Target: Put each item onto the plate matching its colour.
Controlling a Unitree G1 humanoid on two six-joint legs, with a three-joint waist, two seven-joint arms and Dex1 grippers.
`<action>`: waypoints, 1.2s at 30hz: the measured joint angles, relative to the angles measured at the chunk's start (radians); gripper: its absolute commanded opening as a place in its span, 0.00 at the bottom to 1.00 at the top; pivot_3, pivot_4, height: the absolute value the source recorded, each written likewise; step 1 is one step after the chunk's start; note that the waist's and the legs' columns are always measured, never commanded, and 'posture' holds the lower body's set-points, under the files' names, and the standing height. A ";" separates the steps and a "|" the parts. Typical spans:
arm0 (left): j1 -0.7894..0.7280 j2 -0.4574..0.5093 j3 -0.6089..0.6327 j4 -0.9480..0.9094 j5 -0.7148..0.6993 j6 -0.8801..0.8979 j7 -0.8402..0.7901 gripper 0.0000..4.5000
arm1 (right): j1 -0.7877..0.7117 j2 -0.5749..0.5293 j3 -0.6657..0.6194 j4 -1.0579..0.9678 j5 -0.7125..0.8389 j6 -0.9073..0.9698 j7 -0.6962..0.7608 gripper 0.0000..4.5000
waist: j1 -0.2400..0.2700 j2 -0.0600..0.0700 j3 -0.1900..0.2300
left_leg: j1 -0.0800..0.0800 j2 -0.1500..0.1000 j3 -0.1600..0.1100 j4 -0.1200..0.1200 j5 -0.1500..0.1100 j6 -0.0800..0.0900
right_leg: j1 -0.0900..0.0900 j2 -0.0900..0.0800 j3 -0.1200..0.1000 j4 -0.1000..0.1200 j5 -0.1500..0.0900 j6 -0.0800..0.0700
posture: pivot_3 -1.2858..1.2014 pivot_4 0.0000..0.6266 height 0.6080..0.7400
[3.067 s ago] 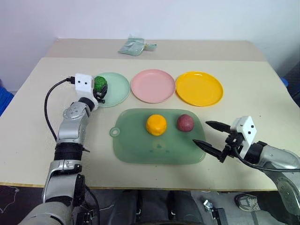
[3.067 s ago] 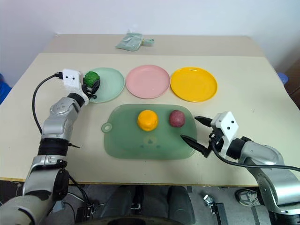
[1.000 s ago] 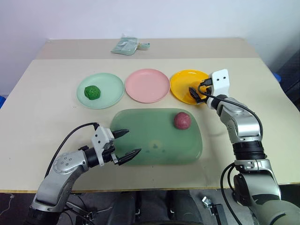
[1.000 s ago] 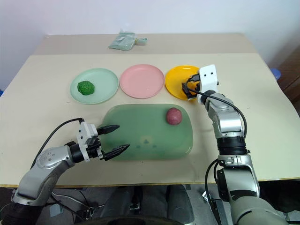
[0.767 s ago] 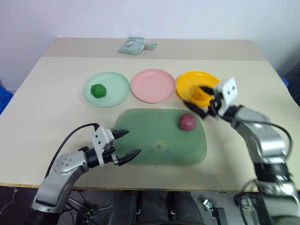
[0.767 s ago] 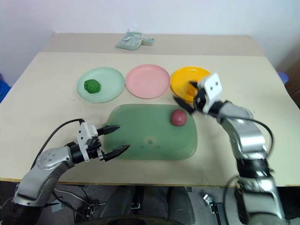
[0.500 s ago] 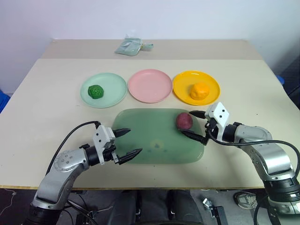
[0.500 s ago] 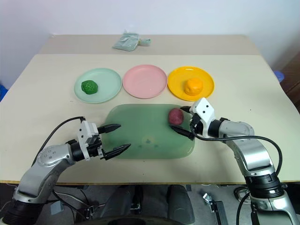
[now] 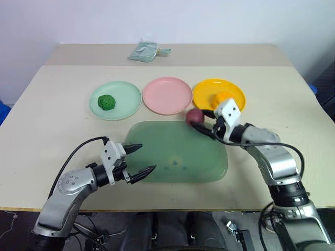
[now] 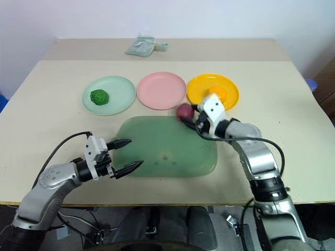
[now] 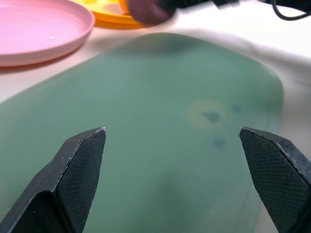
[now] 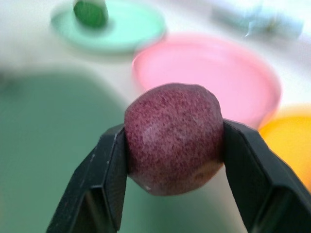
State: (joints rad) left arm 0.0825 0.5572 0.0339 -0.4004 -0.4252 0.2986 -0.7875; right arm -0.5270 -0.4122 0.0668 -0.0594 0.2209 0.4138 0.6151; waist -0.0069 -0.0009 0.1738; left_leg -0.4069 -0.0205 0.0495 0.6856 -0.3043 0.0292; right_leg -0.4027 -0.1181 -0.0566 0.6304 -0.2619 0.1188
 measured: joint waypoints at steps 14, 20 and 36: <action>0.086 -0.106 0.143 0.000 0.055 -0.046 0.233 1.00 | -0.331 0.294 -0.017 0.633 -0.098 -0.193 -0.229 0.99 | -0.009 0.000 0.000 | -0.002 -0.001 0.000 -0.002 0.000 0.000 | -0.002 0.001 -0.001 0.001 0.000 0.000 | 0.52 0.24 1.00; 0.084 -0.129 0.133 -0.041 0.066 -0.039 0.277 1.00 | -0.211 0.154 -0.024 0.455 -0.075 -0.257 -0.080 0.99 | -0.001 0.000 0.000 | -0.002 -0.001 0.000 -0.001 0.000 0.000 | -0.001 0.001 -0.001 0.001 0.000 0.000 | 0.52 0.24 1.00; 0.037 -0.085 0.304 0.122 0.109 -0.052 0.361 1.00 | 0.348 -0.297 -0.359 0.217 0.097 -0.164 0.187 0.99 | -0.009 0.000 -0.001 | 0.003 0.001 0.003 -0.001 -0.001 0.001 | 0.002 0.000 0.000 0.000 0.000 0.000 | 0.52 0.24 1.00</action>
